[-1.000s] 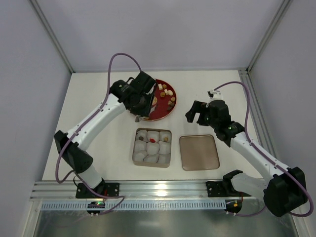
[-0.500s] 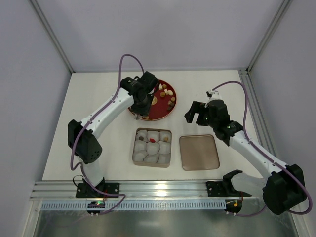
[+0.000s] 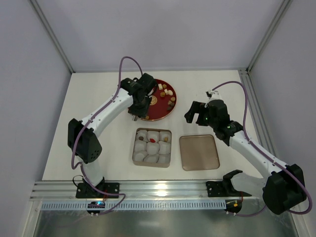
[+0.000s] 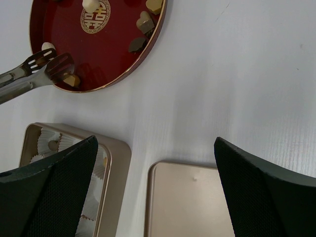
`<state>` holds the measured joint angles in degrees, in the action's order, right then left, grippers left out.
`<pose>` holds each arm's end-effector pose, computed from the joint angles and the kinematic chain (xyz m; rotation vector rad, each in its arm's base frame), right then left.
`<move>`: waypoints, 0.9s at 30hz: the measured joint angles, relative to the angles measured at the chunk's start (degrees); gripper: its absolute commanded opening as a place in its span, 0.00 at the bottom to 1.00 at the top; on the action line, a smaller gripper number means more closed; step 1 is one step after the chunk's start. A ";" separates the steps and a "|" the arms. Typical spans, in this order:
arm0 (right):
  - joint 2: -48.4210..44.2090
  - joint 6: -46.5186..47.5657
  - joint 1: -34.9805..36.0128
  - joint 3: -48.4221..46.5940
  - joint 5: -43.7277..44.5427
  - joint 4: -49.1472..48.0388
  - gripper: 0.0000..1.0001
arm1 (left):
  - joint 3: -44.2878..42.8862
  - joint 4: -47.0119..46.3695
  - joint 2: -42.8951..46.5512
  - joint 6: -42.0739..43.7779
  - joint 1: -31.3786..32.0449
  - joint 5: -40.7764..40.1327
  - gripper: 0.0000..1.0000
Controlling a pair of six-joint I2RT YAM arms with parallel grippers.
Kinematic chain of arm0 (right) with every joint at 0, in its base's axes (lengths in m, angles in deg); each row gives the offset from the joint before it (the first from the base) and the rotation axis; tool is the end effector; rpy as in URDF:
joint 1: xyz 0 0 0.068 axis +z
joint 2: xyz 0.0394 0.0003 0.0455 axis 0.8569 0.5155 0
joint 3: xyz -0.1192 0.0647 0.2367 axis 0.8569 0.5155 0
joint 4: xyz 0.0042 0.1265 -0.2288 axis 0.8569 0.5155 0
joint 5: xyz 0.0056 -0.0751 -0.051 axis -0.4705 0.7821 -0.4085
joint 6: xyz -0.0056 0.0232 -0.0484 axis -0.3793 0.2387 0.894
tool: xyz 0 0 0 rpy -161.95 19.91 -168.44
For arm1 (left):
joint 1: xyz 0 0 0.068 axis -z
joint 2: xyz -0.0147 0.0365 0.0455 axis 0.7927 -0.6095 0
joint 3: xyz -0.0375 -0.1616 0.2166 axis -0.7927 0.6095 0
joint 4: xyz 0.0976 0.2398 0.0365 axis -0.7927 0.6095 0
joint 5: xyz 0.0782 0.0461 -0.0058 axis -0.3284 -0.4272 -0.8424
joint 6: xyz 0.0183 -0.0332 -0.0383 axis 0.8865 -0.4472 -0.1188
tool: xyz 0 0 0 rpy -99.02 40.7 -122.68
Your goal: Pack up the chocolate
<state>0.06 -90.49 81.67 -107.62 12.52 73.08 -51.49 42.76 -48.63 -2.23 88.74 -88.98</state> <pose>0.2282 0.0949 0.2609 0.0647 2.1562 0.4808 0.2969 -0.2090 0.3150 0.3689 2.7528 0.0533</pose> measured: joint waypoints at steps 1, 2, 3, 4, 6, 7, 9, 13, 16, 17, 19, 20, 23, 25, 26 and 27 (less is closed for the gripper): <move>0.00 0.00 0.00 0.00 0.00 -0.02 1.00 | 0.20 0.00 0.00 0.15 0.00 0.26 0.40; 0.00 0.00 0.00 0.00 0.00 0.00 1.00 | 0.42 -0.02 0.00 0.22 0.00 0.50 0.41; 0.00 0.00 0.00 -0.04 0.00 0.00 1.00 | 0.63 -0.04 0.00 0.26 0.00 0.90 0.41; 0.00 0.00 0.00 -0.11 0.00 0.00 1.00 | 0.83 -0.07 0.00 0.26 0.00 1.16 0.41; 0.00 0.00 0.00 -0.26 0.00 -0.02 1.00 | 1.18 -0.17 0.00 0.31 0.02 1.53 0.41; 0.00 0.00 0.00 -0.31 0.00 0.00 1.00 | 1.27 -0.20 0.00 0.35 0.00 1.79 0.41; 0.00 0.00 0.00 -0.31 0.00 0.00 1.00 | 1.42 -0.24 0.00 0.42 0.00 2.10 0.41; -0.02 0.00 0.00 -0.31 0.00 0.00 1.00 | 1.79 -0.28 0.00 0.44 0.00 2.38 0.41; -0.02 -0.02 0.00 -0.31 0.00 0.00 1.00 | 2.10 -0.31 0.00 0.42 0.00 2.56 0.41; -0.02 -0.02 0.00 -0.31 0.00 0.00 1.00 | 2.14 -0.28 0.00 0.42 0.00 2.62 0.41; -0.02 -0.02 0.00 -0.31 0.00 0.00 1.00 | 2.16 -0.31 0.00 0.44 0.00 2.78 0.41; -0.02 -0.02 0.00 -0.31 0.00 0.00 1.00 | 2.16 -0.31 0.00 0.44 0.00 2.78 0.41; -0.02 -0.02 0.00 -0.31 0.00 0.00 1.00 | 2.19 -0.31 0.00 0.46 0.00 2.82 0.41; -0.02 -0.02 0.00 -0.31 0.00 0.00 1.00 | 2.19 -0.31 0.00 0.46 0.00 2.82 0.41; -0.02 -0.02 0.00 -0.31 0.00 0.00 1.00 | 2.19 -0.31 0.00 0.46 0.00 2.84 0.40; -0.02 -0.02 0.00 -0.31 0.00 0.00 1.00 | 2.19 -0.31 0.00 0.46 0.00 2.86 0.40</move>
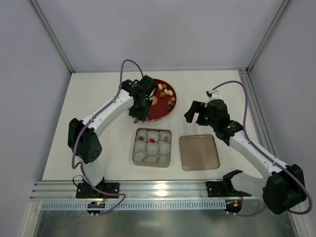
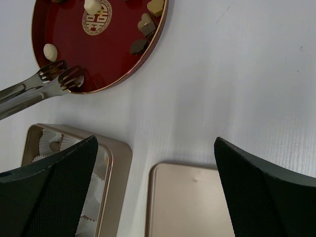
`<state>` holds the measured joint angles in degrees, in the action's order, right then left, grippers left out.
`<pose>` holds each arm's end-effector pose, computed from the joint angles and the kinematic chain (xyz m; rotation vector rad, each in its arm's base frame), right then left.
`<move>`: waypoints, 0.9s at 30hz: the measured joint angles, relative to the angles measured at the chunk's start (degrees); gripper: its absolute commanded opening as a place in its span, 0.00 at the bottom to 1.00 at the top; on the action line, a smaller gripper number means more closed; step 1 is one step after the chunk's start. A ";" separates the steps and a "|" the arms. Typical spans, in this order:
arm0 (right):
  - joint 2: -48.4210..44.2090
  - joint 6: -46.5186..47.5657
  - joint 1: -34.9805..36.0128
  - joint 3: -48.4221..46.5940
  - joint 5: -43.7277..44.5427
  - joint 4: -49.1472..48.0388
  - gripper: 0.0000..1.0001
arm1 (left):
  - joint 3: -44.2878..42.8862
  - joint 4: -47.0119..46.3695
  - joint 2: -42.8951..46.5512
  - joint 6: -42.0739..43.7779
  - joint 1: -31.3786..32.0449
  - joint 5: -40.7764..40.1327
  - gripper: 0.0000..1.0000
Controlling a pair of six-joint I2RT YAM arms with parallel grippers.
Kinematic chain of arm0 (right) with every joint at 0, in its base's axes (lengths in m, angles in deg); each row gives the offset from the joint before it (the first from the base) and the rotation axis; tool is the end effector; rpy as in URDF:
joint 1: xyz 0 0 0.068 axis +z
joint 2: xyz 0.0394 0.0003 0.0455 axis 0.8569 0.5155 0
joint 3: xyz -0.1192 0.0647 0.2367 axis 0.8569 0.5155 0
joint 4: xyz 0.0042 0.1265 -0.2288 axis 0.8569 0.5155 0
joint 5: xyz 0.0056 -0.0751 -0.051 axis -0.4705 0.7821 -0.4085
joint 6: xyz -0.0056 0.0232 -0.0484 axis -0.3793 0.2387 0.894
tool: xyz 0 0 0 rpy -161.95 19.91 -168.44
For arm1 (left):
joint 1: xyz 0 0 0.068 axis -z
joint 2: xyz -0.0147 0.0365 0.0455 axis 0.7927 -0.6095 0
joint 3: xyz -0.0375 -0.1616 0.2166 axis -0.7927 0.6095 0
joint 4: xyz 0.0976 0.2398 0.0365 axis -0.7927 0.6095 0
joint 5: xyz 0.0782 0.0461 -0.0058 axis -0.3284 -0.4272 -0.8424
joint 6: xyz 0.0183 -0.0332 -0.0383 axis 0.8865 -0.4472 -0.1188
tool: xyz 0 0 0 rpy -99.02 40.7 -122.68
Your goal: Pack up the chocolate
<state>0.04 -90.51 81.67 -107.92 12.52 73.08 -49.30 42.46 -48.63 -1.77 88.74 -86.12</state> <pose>0.2286 0.0950 0.2628 0.0650 2.1507 0.4830 0.2945 -0.2094 0.3041 0.4016 2.8009 0.0153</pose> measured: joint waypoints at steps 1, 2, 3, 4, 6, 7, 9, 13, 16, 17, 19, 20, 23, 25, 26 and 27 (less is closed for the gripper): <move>0.00 0.00 0.00 0.00 0.00 0.00 1.00 | 0.00 -0.02 0.00 0.02 0.00 0.04 0.39; 0.00 0.00 0.00 0.00 0.00 0.00 1.00 | 0.00 -0.07 0.00 0.02 0.00 0.09 0.39; 0.00 0.00 0.00 0.00 0.00 0.00 1.00 | 0.00 -0.09 0.00 0.02 0.00 0.11 0.38; 0.00 0.00 0.00 0.00 0.00 0.00 1.00 | 0.00 -0.11 0.00 0.02 0.00 0.11 0.37; 0.00 0.00 0.00 0.00 0.00 0.00 1.00 | 0.00 -0.11 0.00 0.04 0.00 0.13 0.36; 0.00 0.00 0.00 0.00 0.00 0.00 1.00 | 0.00 -0.11 -0.04 0.04 0.00 0.13 0.36; 0.00 0.00 0.00 0.00 0.00 0.00 1.00 | -0.11 -0.09 -0.22 0.09 0.00 0.13 0.36; 0.00 0.00 0.00 0.00 0.00 0.00 1.00 | -0.87 -0.09 -0.85 0.22 -0.07 0.11 0.34; 0.00 0.00 0.00 0.00 0.00 0.00 1.00 | -1.84 -0.13 -1.29 0.22 -0.37 0.11 0.34; 0.00 0.00 0.00 0.00 0.00 0.00 1.00 | -2.16 -0.15 -1.40 0.20 -0.50 0.11 0.34; 0.00 0.00 0.00 0.00 0.00 0.00 1.00 | -2.78 -0.20 -1.53 0.20 -0.83 0.11 0.34; 0.00 0.00 0.00 0.00 0.00 0.00 1.00 | -3.19 -0.22 -1.66 0.20 -1.03 0.11 0.34; 0.00 0.00 0.00 0.00 0.00 0.00 1.00 | -4.61 -0.33 -2.34 0.20 -1.49 0.11 0.33; 0.02 0.00 0.00 0.00 0.00 0.00 1.00 | -5.55 -0.37 -2.99 0.20 -1.64 0.13 0.33; 0.00 0.00 0.00 0.00 0.00 0.00 1.00 | -5.86 -0.37 -3.28 0.20 -1.68 0.13 0.33; 0.02 0.00 0.00 0.00 0.00 0.00 1.00 | -6.10 -0.42 -3.58 0.20 -1.79 0.13 0.33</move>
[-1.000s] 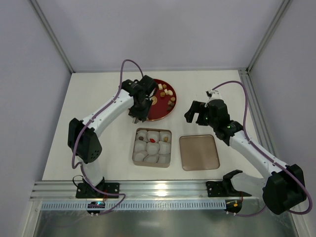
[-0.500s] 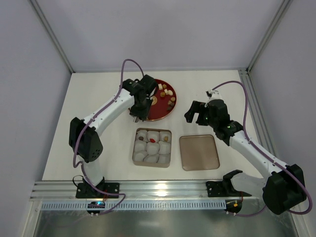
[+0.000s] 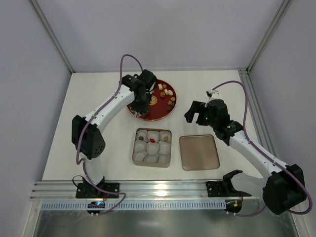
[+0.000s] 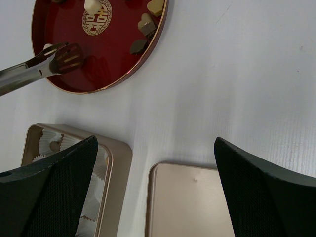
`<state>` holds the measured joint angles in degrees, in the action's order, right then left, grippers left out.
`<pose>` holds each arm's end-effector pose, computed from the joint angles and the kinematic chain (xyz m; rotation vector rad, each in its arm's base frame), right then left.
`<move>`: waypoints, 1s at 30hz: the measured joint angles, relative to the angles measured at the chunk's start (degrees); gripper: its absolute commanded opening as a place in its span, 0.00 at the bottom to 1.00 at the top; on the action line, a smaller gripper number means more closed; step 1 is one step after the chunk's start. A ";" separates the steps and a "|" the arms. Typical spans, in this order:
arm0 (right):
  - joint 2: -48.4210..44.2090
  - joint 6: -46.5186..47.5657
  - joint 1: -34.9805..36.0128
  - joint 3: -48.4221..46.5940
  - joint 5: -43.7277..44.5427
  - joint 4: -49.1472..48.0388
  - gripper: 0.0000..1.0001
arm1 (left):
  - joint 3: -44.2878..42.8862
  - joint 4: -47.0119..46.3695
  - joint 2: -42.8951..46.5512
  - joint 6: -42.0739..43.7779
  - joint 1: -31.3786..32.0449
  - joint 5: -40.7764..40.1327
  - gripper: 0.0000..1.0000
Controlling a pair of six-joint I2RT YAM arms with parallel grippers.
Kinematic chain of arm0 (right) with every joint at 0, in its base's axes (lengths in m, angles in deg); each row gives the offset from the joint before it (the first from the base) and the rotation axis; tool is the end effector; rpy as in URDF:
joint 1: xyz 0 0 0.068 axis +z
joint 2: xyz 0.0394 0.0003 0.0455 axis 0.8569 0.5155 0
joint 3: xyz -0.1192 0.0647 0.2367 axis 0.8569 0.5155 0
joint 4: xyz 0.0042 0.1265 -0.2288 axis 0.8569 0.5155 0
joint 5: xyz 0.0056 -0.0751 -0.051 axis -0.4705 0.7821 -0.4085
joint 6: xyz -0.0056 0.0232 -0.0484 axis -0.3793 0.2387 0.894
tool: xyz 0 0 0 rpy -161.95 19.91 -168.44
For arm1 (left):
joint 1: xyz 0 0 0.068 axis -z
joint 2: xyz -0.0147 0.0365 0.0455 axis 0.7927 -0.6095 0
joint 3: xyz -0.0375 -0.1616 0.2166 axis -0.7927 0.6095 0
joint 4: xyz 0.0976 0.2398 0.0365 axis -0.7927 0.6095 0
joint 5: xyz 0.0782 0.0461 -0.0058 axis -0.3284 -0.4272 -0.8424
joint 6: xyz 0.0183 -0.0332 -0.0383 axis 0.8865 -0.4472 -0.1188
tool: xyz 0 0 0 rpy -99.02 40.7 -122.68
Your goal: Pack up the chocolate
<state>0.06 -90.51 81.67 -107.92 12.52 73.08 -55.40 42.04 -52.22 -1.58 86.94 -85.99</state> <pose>0.2286 0.0951 0.2627 0.0650 2.1510 0.4828 0.3168 -0.2111 0.3122 0.3515 2.7630 -0.0127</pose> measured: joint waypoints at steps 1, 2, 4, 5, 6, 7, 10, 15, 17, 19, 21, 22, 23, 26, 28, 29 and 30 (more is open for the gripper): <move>0.00 0.00 0.00 0.00 0.00 0.00 1.00 | -0.15 -0.07 -0.26 0.00 -0.02 0.00 0.33; 0.00 0.00 0.00 0.00 0.00 0.00 1.00 | -0.24 -0.07 -0.52 0.00 -0.04 0.02 0.33; 0.00 0.02 0.00 0.00 0.00 0.00 1.00 | -0.22 -0.07 -0.81 0.00 -0.09 0.11 0.33; 0.00 0.00 0.00 0.00 0.00 0.00 1.00 | -0.22 -0.09 -0.83 0.00 -0.11 0.24 0.33; 0.02 0.00 0.00 0.00 0.00 0.00 1.00 | -0.22 -0.09 -0.83 0.00 -0.13 0.28 0.32; 0.04 0.00 0.00 0.00 0.00 0.00 1.00 | -0.24 -0.09 -0.83 0.00 -0.13 0.28 0.33; 0.17 0.00 0.00 0.00 0.00 -0.02 1.00 | -0.24 -0.09 -0.83 0.00 -0.13 0.39 0.32; 0.63 0.00 0.00 0.00 0.00 -0.04 1.00 | -0.24 -0.09 -0.79 -0.02 -0.13 0.42 0.32; 0.76 0.00 0.00 0.00 0.00 -0.04 1.00 | -0.24 -0.07 -0.63 -0.02 -0.13 0.50 0.33; 0.87 0.00 0.00 0.00 0.00 -0.09 1.00 | -0.20 -0.04 -0.09 -0.04 -0.15 0.83 0.32; 1.03 0.00 0.00 0.00 -0.02 -0.20 1.00 | 0.00 -0.02 0.98 -0.07 -0.13 1.07 0.33; 1.16 0.00 0.00 0.00 0.00 -0.26 1.00 | 0.15 0.02 1.70 -0.07 -0.13 1.25 0.32; 1.25 -0.02 0.00 0.00 -0.02 -0.26 1.00 | 0.35 -0.04 2.32 -0.09 -0.13 1.33 0.33; 1.49 -0.02 0.00 0.00 -0.02 -0.44 1.00 | 1.42 -0.04 4.59 -0.24 -0.13 1.77 0.32; 1.53 -0.02 0.00 0.00 -0.02 -0.44 1.00 | 2.38 -0.02 5.88 -0.31 -0.13 2.03 0.32; 1.53 -0.02 0.00 0.00 -0.02 -0.46 1.00 | 2.86 -0.04 6.40 -0.33 -0.13 2.25 0.33; 1.53 -0.02 0.00 0.00 -0.02 -0.46 1.00 | 3.41 -0.11 6.86 -0.44 -0.13 2.43 0.32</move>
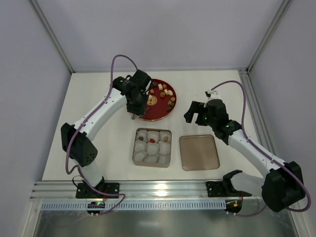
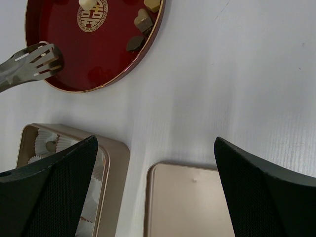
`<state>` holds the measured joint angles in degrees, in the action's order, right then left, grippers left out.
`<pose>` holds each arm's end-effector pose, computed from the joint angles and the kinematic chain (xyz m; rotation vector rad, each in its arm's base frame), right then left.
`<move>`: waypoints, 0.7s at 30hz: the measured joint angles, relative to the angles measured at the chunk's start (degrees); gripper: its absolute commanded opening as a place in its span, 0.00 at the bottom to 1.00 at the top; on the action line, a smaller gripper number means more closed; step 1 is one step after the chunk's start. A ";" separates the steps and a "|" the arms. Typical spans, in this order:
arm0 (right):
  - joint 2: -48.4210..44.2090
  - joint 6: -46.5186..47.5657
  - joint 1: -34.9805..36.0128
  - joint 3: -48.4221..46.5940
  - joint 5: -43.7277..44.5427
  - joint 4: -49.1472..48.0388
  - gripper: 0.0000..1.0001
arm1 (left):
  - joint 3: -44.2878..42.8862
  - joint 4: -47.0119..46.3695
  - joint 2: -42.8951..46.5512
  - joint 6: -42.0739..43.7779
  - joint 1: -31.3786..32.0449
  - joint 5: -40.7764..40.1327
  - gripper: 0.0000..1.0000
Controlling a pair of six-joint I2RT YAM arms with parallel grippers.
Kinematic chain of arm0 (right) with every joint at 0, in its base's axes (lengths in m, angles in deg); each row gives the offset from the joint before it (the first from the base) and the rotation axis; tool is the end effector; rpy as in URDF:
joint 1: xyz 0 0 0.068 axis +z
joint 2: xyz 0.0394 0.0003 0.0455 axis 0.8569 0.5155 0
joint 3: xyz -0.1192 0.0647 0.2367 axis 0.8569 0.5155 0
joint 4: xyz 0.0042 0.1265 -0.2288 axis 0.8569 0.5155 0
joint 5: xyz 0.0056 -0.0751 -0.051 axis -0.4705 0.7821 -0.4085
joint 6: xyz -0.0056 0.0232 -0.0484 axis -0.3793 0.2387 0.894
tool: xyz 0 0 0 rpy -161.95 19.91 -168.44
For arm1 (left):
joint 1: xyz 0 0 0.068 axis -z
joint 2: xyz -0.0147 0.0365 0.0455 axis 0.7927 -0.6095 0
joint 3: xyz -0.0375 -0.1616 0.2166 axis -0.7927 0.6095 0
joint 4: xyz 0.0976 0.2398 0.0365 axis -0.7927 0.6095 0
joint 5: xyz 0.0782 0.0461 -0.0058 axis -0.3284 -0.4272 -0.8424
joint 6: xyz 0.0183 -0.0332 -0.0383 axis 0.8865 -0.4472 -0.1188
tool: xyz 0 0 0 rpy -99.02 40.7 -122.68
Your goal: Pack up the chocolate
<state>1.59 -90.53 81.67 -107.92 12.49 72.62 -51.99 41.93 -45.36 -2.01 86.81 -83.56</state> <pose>0.2327 0.0968 0.2573 0.0654 2.1697 0.4768 0.2936 -0.1960 0.3368 0.3379 2.7259 -0.1056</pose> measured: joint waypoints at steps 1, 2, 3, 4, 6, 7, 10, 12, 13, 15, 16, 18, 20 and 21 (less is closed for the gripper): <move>0.00 0.00 0.00 0.00 0.00 0.00 1.00 | 0.57 0.02 0.50 -0.02 0.00 0.17 0.33; 0.00 0.00 0.00 0.00 0.00 0.00 1.00 | 1.20 -0.04 0.96 -0.04 0.00 0.39 0.32; 0.00 0.00 0.00 0.00 0.00 -0.02 1.00 | 1.90 -0.02 1.51 -0.04 0.00 0.52 0.32; 0.00 0.00 0.00 0.00 0.00 -0.02 1.00 | 2.49 0.04 2.03 -0.04 0.00 0.70 0.32; 0.00 0.00 0.00 -0.02 0.00 -0.02 1.00 | 3.28 0.11 3.04 -0.04 0.00 1.03 0.33; 0.00 0.00 0.00 -0.02 0.00 -0.02 1.00 | 3.67 0.11 3.67 -0.04 0.00 1.18 0.33; 0.00 -0.04 0.00 -0.02 0.02 -0.02 1.00 | 4.59 0.20 5.62 -0.04 0.00 1.57 0.33; 0.00 -0.04 0.00 -0.02 0.02 -0.02 1.00 | 5.31 0.31 7.21 -0.07 0.00 1.92 0.33; 0.00 -0.07 0.00 -0.02 0.02 -0.02 1.00 | 5.66 0.39 7.96 -0.07 -0.02 2.21 0.33; 0.02 -0.13 0.00 -0.02 0.02 -0.02 1.00 | 6.58 0.48 9.53 -0.11 0.00 2.91 0.33; 0.02 -0.15 0.00 -0.02 0.02 -0.02 1.00 | 7.21 0.48 10.29 -0.20 0.00 3.30 0.33; 0.28 -0.17 0.00 -0.13 0.02 -0.02 1.00 | 8.63 0.81 11.93 -0.28 0.00 4.02 0.33; 0.57 -0.17 0.00 -0.28 0.02 -0.07 1.00 | 9.97 1.25 13.44 -0.31 0.00 4.48 0.33; 0.72 -0.20 0.00 -0.35 0.02 -0.15 1.00 | 10.56 1.46 14.16 -0.31 0.00 4.63 0.33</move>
<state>2.31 -90.73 81.67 -108.27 12.52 72.47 -41.44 43.40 -31.19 -2.32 86.81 -78.93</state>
